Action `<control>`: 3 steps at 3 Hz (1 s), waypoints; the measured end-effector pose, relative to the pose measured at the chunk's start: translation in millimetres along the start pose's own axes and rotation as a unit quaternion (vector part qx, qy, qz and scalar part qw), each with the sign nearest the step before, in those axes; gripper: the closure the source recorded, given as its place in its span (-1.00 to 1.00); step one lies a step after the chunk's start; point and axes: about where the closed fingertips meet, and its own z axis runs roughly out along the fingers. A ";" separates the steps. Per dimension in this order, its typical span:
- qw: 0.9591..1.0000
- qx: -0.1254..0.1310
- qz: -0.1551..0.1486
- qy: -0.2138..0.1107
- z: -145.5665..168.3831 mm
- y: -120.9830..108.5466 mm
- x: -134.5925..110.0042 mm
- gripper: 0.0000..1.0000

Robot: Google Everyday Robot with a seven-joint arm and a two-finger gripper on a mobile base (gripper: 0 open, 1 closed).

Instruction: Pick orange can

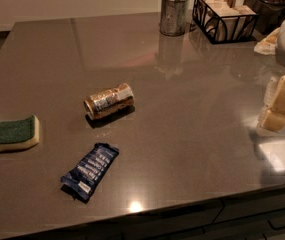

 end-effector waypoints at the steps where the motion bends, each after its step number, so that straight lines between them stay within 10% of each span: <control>1: 1.000 0.001 -0.002 -0.001 -0.5 -0.7 -1.6 -1.00; 3: 0.998 -0.014 -0.065 -0.010 29.7 -26.6 -61.0 -1.00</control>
Offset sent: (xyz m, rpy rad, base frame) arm 0.0378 0.0432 -0.0060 -0.0214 0.0103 0.1165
